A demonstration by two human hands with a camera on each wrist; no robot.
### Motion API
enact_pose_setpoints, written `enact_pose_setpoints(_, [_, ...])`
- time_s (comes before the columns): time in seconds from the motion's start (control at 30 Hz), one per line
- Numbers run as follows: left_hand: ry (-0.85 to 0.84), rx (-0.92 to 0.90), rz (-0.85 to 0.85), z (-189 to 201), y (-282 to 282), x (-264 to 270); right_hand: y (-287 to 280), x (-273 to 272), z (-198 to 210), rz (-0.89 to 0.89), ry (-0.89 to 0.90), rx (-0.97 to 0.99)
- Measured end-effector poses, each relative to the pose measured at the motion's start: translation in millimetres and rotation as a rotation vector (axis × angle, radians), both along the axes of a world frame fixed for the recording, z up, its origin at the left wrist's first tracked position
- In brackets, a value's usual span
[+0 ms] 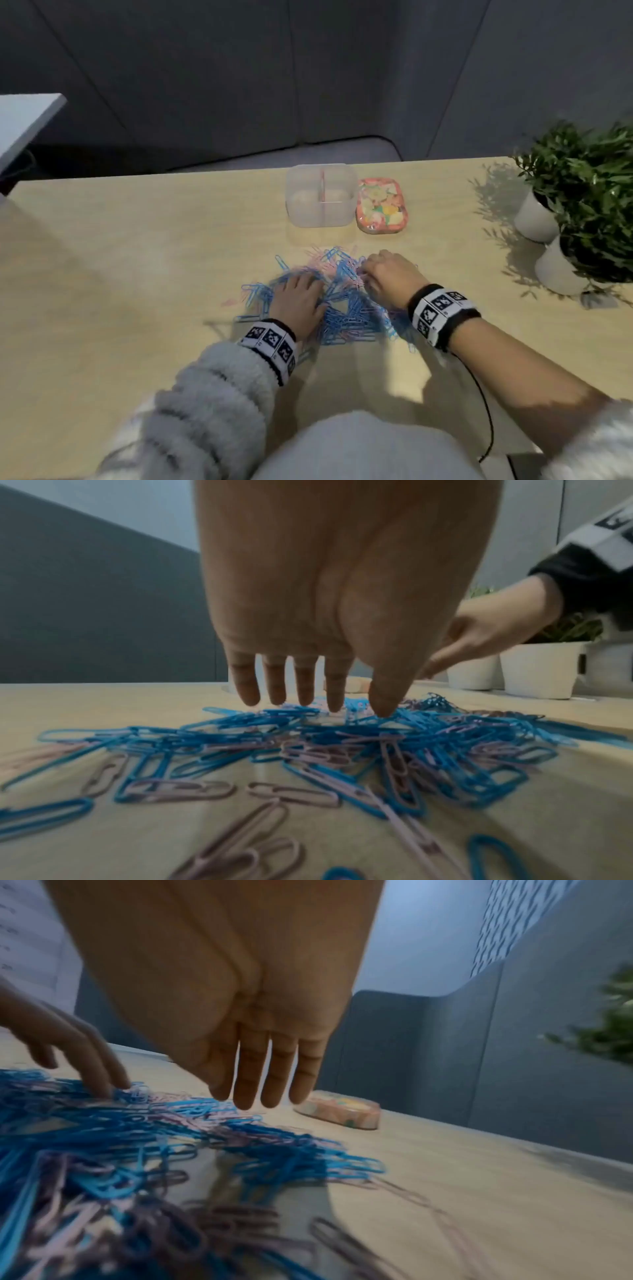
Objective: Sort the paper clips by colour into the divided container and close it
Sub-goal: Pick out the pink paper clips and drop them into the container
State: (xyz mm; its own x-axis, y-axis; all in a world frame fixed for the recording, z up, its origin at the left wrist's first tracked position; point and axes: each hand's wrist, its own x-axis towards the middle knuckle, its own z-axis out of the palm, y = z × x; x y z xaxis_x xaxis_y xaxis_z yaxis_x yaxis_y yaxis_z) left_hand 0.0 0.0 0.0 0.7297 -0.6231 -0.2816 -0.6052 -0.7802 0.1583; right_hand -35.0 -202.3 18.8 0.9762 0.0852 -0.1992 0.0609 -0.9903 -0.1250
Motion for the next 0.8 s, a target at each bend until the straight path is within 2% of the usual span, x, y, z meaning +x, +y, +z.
enact_pose_setpoints(0.1, [-0.121,-0.066,0.103,-1,-6,13,9,24,-5,-0.171,-0.055,0.103])
enact_pose_setpoints(0.2, [-0.132,-0.087,0.064,-1,-12,30,17,44,-11,-0.296,-0.056,0.202])
enact_pose_setpoints(0.33, [-0.094,-0.067,-0.04,-2,-20,41,27,51,-19,-0.29,-0.035,0.184])
enact_pose_setpoints(0.47, [-0.13,-0.008,-0.121,-6,-19,43,19,51,-26,-0.403,0.05,0.357])
enact_pose_setpoints(0.6, [-0.112,-0.136,-0.005,0,-31,67,6,40,-19,-0.481,0.01,0.507])
enact_pose_setpoints(0.7, [-0.071,-0.224,0.101,0,-49,85,-3,26,-12,-0.437,0.134,0.469])
enact_pose_setpoints(0.77, [-0.04,-0.205,0.133,-3,-59,91,-4,19,-9,-0.397,0.201,0.375])
enact_pose_setpoints(0.8, [-0.037,-0.186,0.14,-6,-63,92,-4,17,-8,-0.388,0.179,0.329])
